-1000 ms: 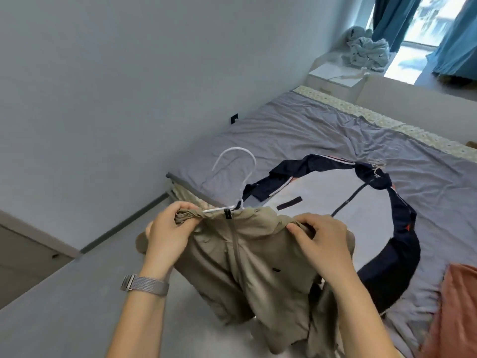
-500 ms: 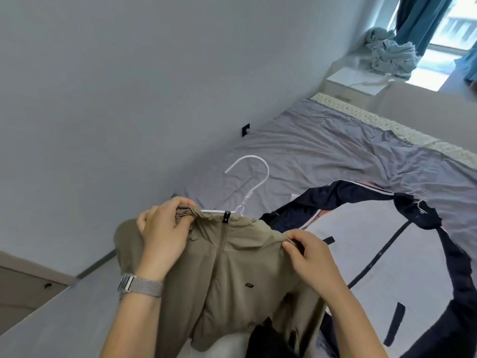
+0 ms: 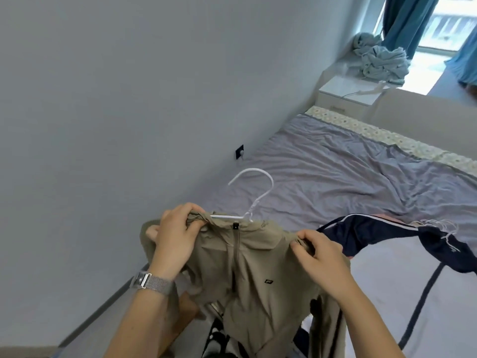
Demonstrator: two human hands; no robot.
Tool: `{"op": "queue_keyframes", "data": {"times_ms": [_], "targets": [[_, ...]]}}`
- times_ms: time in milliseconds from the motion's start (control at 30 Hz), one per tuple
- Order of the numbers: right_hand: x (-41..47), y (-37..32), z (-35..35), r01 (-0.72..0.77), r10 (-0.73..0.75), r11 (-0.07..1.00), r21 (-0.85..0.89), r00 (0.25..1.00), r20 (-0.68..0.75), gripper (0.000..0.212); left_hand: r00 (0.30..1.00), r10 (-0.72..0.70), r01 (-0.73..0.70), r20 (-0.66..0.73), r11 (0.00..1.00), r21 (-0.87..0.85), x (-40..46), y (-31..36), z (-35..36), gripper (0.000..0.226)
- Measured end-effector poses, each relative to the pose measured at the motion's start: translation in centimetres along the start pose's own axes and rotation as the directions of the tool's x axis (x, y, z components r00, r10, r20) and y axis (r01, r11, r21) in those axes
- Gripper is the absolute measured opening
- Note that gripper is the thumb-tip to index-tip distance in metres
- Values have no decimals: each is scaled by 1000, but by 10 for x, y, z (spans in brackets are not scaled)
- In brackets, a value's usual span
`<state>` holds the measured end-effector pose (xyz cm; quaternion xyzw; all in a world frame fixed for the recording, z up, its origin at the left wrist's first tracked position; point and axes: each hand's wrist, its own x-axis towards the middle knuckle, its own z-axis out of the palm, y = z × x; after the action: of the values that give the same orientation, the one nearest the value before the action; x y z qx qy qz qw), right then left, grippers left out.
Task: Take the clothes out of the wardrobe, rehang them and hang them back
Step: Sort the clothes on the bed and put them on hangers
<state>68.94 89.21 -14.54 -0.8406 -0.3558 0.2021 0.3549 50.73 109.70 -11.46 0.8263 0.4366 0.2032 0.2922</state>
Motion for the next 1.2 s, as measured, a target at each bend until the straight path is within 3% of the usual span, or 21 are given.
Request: {"op": "queue_keyframes", "data": {"times_ms": [167,333,433,600,700,800,900,933,1033,1200], "targets": [[71,-44,10,-64,63,998,-14,996,-59,20,988,151,-150,3,984,-94,111,2,-11,32],[174,-73,7,-84,96,994,68,974,-206,16,969,245,-240,30,963,-126,228,10,-20,5],[219,-50,41,-135,145,989,54,918,-368,26,953,282,-277,113,959,-58,279,1,12,14],[259,18,88,-193,189,981,29,905,-381,31,907,223,-225,358,974,-37,332,-28,85,13],[305,47,81,-203,142,970,-131,917,-372,35,921,174,-182,348,983,-10,377,-23,128,24],[350,67,67,-400,302,866,-299,896,-325,41,901,276,-294,334,956,3,417,-19,177,40],[369,75,68,-527,492,692,-494,845,-212,59,860,287,-339,422,939,52,434,-38,224,13],[367,80,75,-527,523,672,-519,835,-172,64,837,267,-343,477,936,78,429,-46,236,13],[341,98,104,-511,552,703,-495,831,-73,64,738,210,-365,641,923,118,391,-68,263,38],[263,140,118,-579,601,762,-289,799,-17,45,553,242,-442,797,897,34,322,-77,288,45]]}}
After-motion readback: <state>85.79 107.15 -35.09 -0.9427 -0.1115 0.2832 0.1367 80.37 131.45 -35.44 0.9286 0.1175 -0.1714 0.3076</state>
